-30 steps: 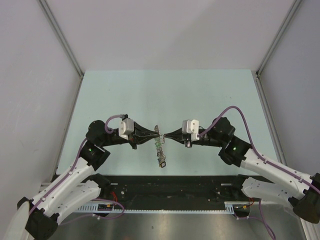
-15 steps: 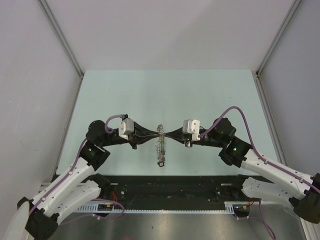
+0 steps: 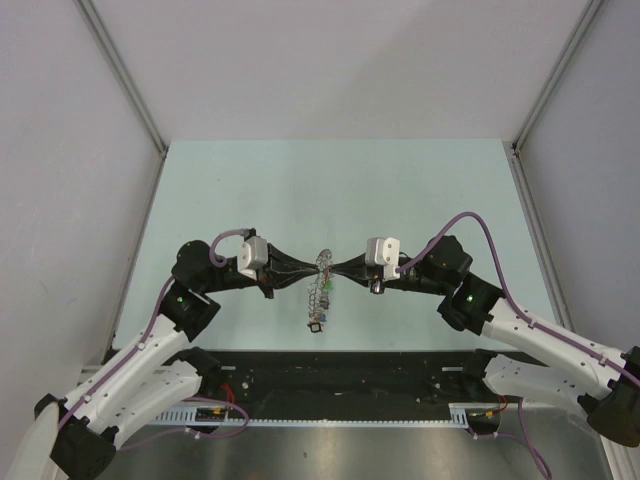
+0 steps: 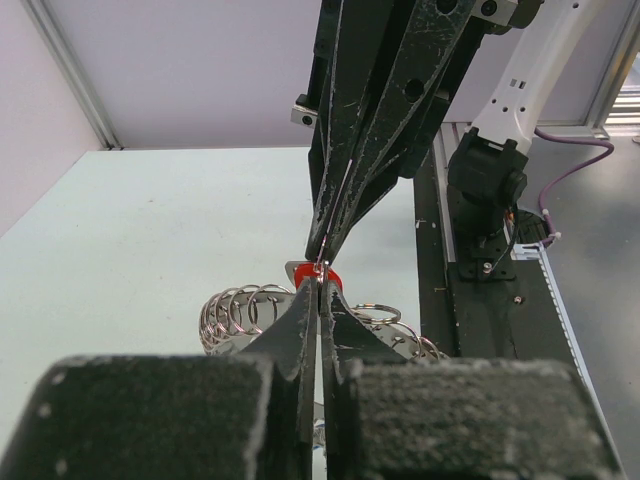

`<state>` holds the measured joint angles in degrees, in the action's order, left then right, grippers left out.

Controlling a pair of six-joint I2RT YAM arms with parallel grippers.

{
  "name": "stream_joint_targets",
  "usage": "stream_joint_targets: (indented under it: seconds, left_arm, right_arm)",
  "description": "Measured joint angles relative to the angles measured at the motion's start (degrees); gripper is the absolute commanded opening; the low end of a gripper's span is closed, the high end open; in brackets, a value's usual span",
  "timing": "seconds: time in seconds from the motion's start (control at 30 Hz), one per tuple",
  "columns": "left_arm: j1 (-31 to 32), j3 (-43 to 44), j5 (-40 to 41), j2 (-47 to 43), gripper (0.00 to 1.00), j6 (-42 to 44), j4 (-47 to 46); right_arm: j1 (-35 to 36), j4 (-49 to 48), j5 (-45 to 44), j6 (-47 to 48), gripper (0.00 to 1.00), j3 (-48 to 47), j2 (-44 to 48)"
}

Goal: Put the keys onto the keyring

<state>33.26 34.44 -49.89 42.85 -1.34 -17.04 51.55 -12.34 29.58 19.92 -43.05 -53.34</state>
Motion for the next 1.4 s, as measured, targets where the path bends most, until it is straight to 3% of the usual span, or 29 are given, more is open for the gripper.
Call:
stream_joint_targets:
  seconds: [1.4]
  left_arm:
    - [0.00, 0.00, 0.13, 0.00, 0.00, -0.17, 0.02]
  right_arm:
    - [-0.02, -0.42, 0.79, -1.49, 0.00, 0.00, 0.00]
